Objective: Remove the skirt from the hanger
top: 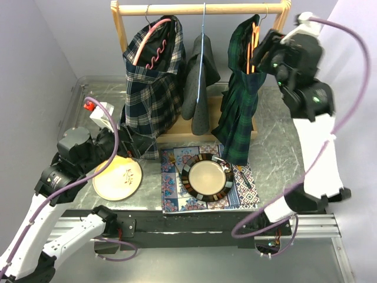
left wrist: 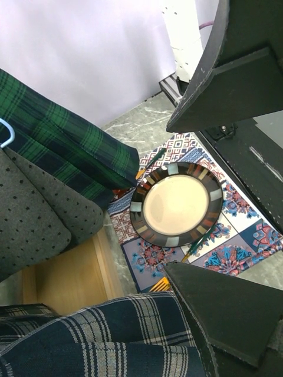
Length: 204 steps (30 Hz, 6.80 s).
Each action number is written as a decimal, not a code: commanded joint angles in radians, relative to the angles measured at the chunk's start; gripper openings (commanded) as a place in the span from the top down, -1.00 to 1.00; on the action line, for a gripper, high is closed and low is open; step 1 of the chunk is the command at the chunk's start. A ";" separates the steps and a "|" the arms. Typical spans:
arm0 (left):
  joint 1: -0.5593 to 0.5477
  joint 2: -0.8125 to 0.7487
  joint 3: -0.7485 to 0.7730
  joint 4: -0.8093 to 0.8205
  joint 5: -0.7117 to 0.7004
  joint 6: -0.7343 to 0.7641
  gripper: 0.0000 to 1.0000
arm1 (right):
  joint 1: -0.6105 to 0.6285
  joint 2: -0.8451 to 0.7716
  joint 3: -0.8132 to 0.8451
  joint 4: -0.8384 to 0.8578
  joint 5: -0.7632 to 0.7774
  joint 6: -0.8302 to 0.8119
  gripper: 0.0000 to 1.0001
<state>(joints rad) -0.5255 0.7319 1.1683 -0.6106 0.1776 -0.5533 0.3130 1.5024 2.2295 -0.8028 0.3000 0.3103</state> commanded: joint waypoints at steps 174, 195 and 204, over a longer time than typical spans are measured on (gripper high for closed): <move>-1.272 0.227 0.274 0.203 -1.423 0.322 0.98 | -0.055 -0.933 -0.473 0.057 -0.311 0.389 1.00; -1.002 0.279 0.145 1.235 -1.443 1.390 0.98 | -0.055 -0.950 -0.558 0.166 -0.519 0.340 1.00; -1.001 0.343 0.537 1.005 -1.227 1.218 0.98 | -0.057 -1.059 -0.697 0.238 -0.573 0.262 1.00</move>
<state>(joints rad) -1.5311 1.0710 1.4631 0.4473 -1.2045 0.7425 0.2546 0.6037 1.5852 -0.7303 -0.2405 0.6186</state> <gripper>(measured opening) 0.040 0.092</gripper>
